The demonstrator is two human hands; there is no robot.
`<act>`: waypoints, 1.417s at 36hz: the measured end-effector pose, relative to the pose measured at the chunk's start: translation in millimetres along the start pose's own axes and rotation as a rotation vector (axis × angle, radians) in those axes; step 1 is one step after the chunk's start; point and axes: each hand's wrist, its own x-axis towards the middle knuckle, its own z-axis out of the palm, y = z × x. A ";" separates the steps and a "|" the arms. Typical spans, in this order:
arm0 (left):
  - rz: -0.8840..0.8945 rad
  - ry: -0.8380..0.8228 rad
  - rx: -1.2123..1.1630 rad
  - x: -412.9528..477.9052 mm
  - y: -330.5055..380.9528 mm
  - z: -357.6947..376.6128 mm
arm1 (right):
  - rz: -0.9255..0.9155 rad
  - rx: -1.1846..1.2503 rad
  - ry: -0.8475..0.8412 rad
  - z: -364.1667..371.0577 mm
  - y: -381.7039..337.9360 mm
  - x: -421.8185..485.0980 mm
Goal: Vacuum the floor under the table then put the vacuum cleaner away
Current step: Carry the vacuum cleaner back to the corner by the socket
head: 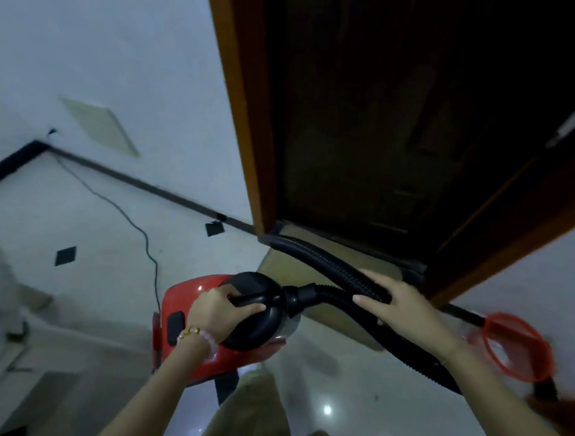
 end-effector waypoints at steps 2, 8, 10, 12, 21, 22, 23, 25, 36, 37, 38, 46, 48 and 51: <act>-0.036 0.029 -0.047 9.5 -16.4 -11.0 | -0.040 -0.006 -0.056 6.7 -25.8 28.8; -0.166 0.094 -0.088 47.4 -54.2 -56.4 | -0.127 -0.037 -0.186 26.9 -95.9 115.3; -0.194 0.106 -0.093 62.6 -66.8 -71.3 | -0.162 -0.031 -0.223 36.3 -117.2 144.3; -0.213 0.131 -0.111 77.4 -79.6 -85.5 | -0.185 -0.030 -0.258 45.6 -137.2 171.3; -0.301 0.245 -0.090 140.2 -116.7 -144.8 | -0.228 -0.031 -0.386 80.0 -194.8 288.6; -0.323 0.260 -0.102 148.8 -122.8 -149.6 | -0.240 -0.050 -0.400 83.1 -200.7 305.5; -0.345 0.278 -0.112 157.5 -128.4 -154.1 | -0.248 -0.062 -0.416 86.5 -206.0 322.6; -0.390 0.317 -0.139 175.3 -137.4 -162.8 | -0.265 -0.079 -0.447 93.4 -218.4 355.6; -0.589 0.484 -0.246 261.5 -162.3 -222.9 | -0.416 -0.126 -0.548 112.3 -320.5 512.2; -0.598 0.493 -0.236 268.2 -164.3 -228.2 | -0.431 -0.133 -0.552 114.2 -331.6 523.4; -0.607 0.503 -0.230 274.7 -166.8 -233.3 | -0.445 -0.125 -0.558 116.9 -342.0 533.7; -0.724 0.564 -0.287 336.1 -210.0 -276.1 | -0.470 -0.081 -0.629 160.4 -413.7 615.8; -0.757 0.578 -0.312 352.2 -227.1 -286.1 | -0.468 -0.082 -0.648 179.4 -430.9 639.6; -0.787 0.581 -0.342 379.2 -257.4 -306.3 | -0.493 -0.081 -0.678 210.7 -460.9 675.7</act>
